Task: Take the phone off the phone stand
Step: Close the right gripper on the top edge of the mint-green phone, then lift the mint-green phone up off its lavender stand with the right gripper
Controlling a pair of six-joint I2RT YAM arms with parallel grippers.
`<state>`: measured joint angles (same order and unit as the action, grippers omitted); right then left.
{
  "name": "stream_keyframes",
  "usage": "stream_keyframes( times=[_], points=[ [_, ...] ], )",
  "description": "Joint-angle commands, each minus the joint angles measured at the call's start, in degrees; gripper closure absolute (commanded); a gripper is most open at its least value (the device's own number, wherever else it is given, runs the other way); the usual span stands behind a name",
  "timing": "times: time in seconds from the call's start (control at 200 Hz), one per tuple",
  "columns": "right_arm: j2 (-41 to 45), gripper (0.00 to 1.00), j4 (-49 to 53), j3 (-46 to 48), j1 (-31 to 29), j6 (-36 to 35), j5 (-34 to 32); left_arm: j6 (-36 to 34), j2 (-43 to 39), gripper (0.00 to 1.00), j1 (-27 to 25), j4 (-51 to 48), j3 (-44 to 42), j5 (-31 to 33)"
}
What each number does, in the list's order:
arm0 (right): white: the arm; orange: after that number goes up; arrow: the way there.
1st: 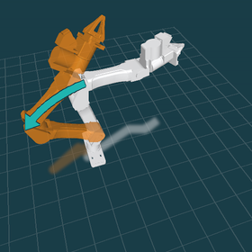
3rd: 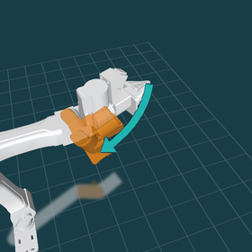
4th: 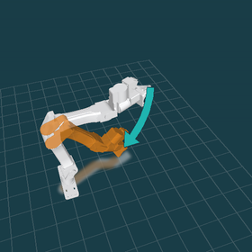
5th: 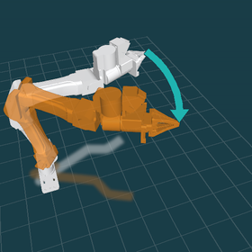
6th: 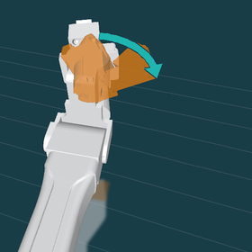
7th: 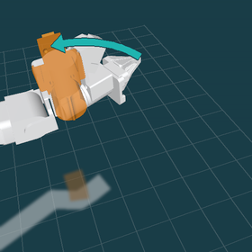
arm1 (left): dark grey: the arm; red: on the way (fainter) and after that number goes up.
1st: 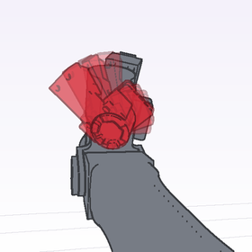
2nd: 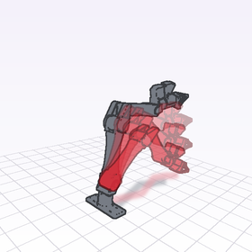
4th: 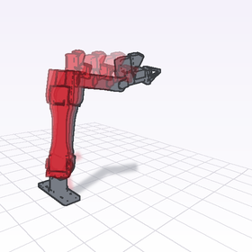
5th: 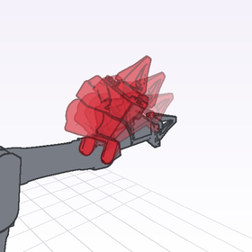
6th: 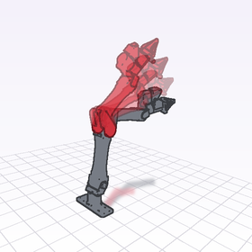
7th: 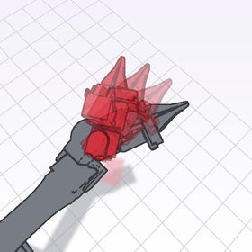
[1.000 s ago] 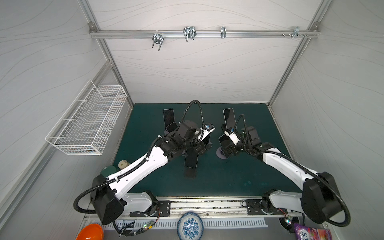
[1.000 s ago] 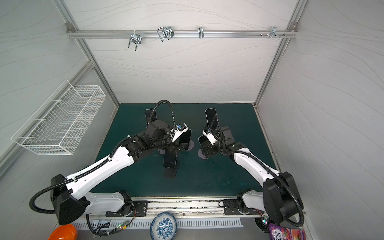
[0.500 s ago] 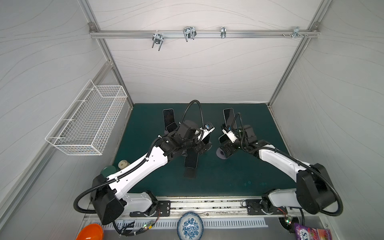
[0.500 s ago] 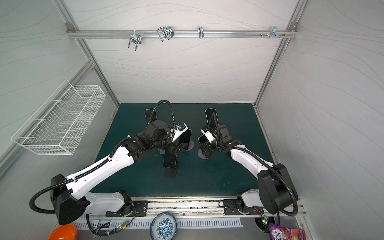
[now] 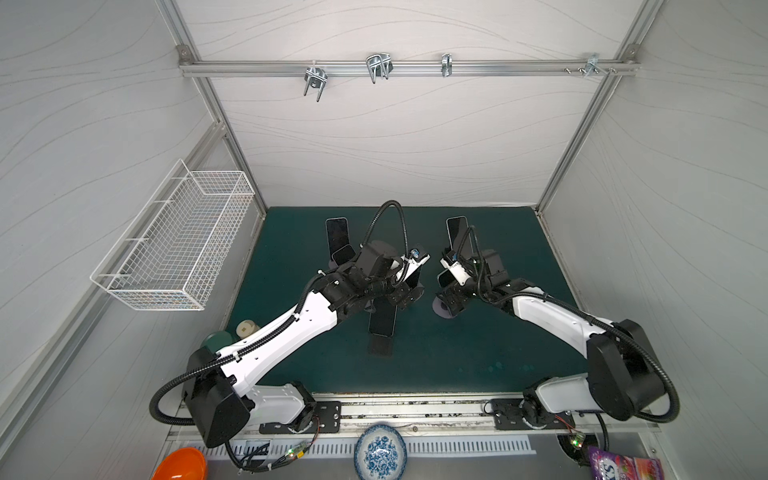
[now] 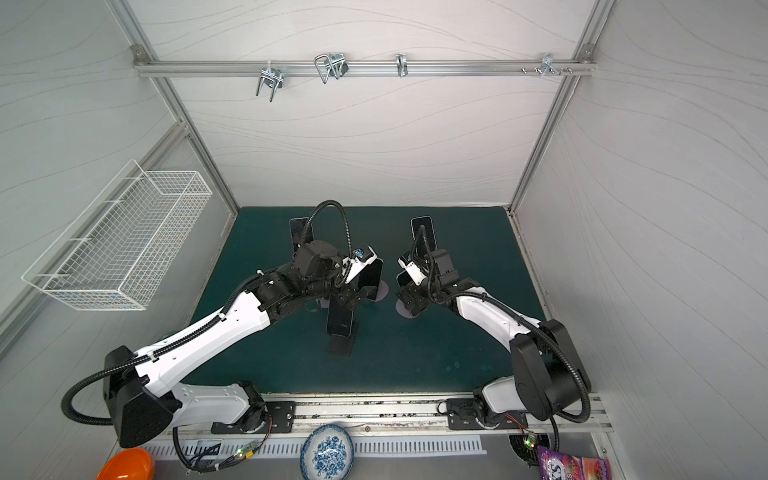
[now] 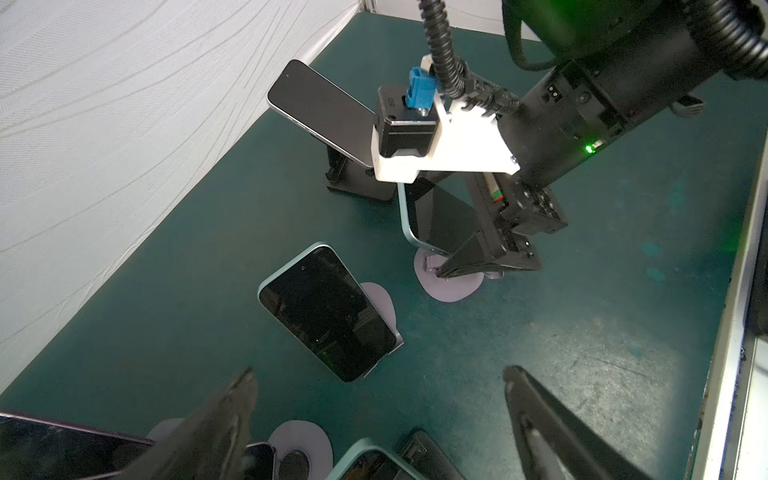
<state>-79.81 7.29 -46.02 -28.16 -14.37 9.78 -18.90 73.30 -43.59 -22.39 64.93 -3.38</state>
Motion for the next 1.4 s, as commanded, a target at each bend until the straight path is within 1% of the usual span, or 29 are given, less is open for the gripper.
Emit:
stream_keyframes(
  times=[0.0,0.3,0.745,1.005,1.05,1.395],
  points=[
    [-0.3,0.04,-0.4,-1.0,-0.4,-0.3,0.2,-0.7,0.6,0.06,-0.2,1.4,1.7,0.5],
    [0.2,0.12,0.3,-0.7,-0.4,-0.5,1.0,-0.7,0.9,0.06,-0.2,1.1,2.1,-0.2],
    [0.7,0.22,1.5,-1.3,-0.4,-1.3,2.7,-0.5,0.2,0.06,-0.2,0.8,1.5,-0.3],
    [3.2,0.23,3.1,-1.0,-0.4,-1.2,2.4,-0.8,0.0,0.06,-0.2,0.8,1.3,-0.8],
    [3.8,0.25,3.6,-1.2,-0.4,-1.1,2.4,-0.9,0.1,0.06,-0.2,0.8,1.5,-0.8],
    [9.1,0.28,6.3,-1.9,-0.4,-1.2,2.9,0.4,-0.7,0.06,-0.2,1.6,0.5,-1.3]
  ],
)
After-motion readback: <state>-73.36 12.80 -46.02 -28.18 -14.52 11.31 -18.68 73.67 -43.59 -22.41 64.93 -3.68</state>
